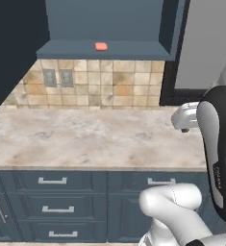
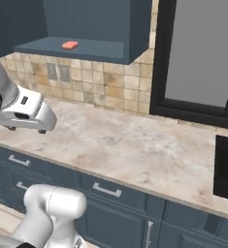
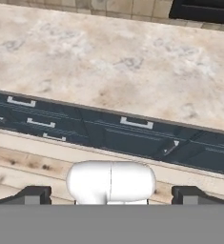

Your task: Pick up the bar soap and bar soap from the sink, and place them back in the cabinet, and close the cabinet door.

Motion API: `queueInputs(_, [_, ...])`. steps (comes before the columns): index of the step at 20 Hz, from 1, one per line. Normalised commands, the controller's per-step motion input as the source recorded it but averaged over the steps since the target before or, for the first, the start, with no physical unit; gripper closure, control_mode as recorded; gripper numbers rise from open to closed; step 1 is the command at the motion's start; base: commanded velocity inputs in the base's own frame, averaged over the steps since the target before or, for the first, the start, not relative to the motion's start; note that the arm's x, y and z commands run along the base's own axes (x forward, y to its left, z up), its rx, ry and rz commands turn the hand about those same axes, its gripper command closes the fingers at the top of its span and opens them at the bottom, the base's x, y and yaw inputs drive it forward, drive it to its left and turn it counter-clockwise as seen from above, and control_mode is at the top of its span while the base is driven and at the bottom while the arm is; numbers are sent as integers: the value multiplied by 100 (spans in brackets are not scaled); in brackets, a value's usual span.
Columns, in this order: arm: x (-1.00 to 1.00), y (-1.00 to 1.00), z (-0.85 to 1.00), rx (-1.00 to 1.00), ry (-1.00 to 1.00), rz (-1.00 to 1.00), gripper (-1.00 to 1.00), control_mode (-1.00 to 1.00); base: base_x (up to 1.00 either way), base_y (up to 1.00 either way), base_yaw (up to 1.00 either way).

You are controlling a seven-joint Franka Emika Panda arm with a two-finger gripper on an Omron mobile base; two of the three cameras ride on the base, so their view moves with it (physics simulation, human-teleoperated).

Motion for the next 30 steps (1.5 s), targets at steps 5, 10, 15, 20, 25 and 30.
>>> queueInputs(5, [0, 0, 0, 0, 0, 0, -100, 100, -35, -33, -39])
queueInputs(10, [0, 0, 0, 0, 0, 0, -100, 100, -21, -45, -33])
queueInputs(15, [0, 0, 0, 0, 0, 0, -100, 100, -1, -66, -20])
queueInputs(20, [0, 0, 0, 0, 0, 0, -100, 100, 0, -75, -3])
queueInputs(25, [0, 0, 0, 0, 0, 0, -100, 100, 0, -73, 0])
queueInputs(30, [0, 0, 0, 0, 0, 0, -100, 100, 0, -69, 0])
